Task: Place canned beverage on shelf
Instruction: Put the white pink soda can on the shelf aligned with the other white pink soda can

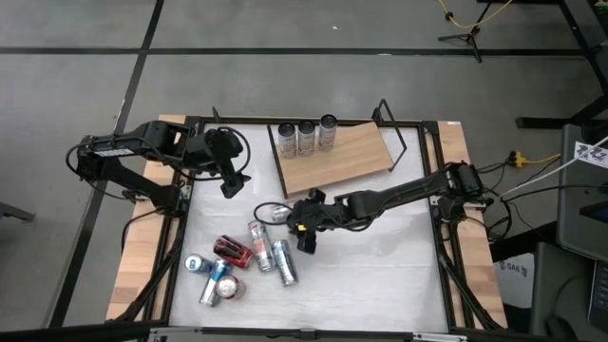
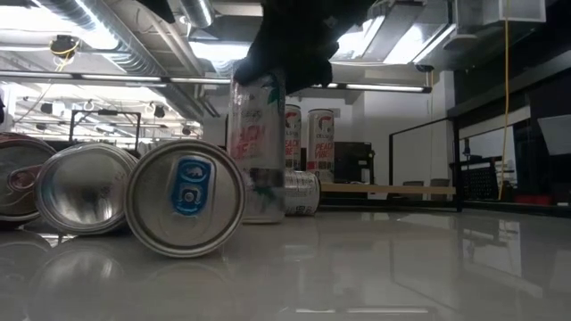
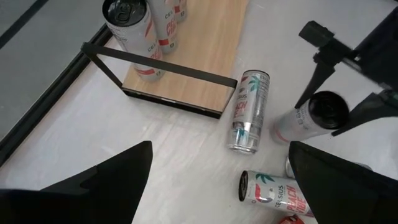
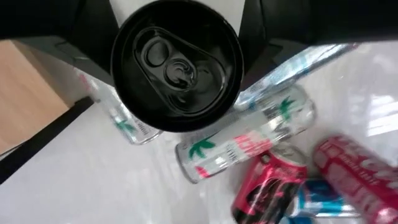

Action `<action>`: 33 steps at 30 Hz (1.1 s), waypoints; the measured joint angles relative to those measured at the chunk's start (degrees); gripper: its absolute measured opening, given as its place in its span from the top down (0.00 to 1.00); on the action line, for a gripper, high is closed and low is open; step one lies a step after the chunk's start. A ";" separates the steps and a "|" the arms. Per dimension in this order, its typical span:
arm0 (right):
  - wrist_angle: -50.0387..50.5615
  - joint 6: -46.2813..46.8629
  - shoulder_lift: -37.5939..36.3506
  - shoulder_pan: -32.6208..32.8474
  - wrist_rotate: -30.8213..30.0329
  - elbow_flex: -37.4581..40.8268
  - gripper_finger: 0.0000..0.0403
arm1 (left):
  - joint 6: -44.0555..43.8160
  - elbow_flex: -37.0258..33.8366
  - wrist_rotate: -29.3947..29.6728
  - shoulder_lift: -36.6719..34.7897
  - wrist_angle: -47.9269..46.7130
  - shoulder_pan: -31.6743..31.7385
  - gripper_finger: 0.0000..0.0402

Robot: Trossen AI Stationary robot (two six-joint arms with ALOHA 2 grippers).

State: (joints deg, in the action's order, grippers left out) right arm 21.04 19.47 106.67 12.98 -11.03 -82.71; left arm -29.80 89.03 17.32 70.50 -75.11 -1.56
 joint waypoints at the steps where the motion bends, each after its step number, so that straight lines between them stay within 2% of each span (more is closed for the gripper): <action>1: 0.57 -0.12 -0.60 -0.01 0.94 0.02 0.41 | 0.00 0.00 0.00 0.00 0.00 0.00 0.08; 10: 9.01 -3.82 -10.44 -0.91 4.35 0.02 0.37 | 0.02 0.00 0.04 0.00 0.09 -0.02 0.08; 15: 15.01 -9.37 -17.52 -5.41 8.61 0.02 0.39 | 0.02 0.00 1.17 0.00 0.61 -0.02 0.08; 24: 22.45 -24.91 -26.96 -19.68 19.43 -0.01 0.38 | 0.04 -0.02 2.12 0.00 2.96 0.00 0.08; 33: 28.89 -39.97 -28.13 -37.82 30.11 -0.01 0.37 | 0.02 -0.02 2.15 0.00 5.21 0.00 0.08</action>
State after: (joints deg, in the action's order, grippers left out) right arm 49.93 -20.51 78.54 -24.84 19.07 -82.72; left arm -29.78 89.01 19.47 70.50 -69.90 -1.56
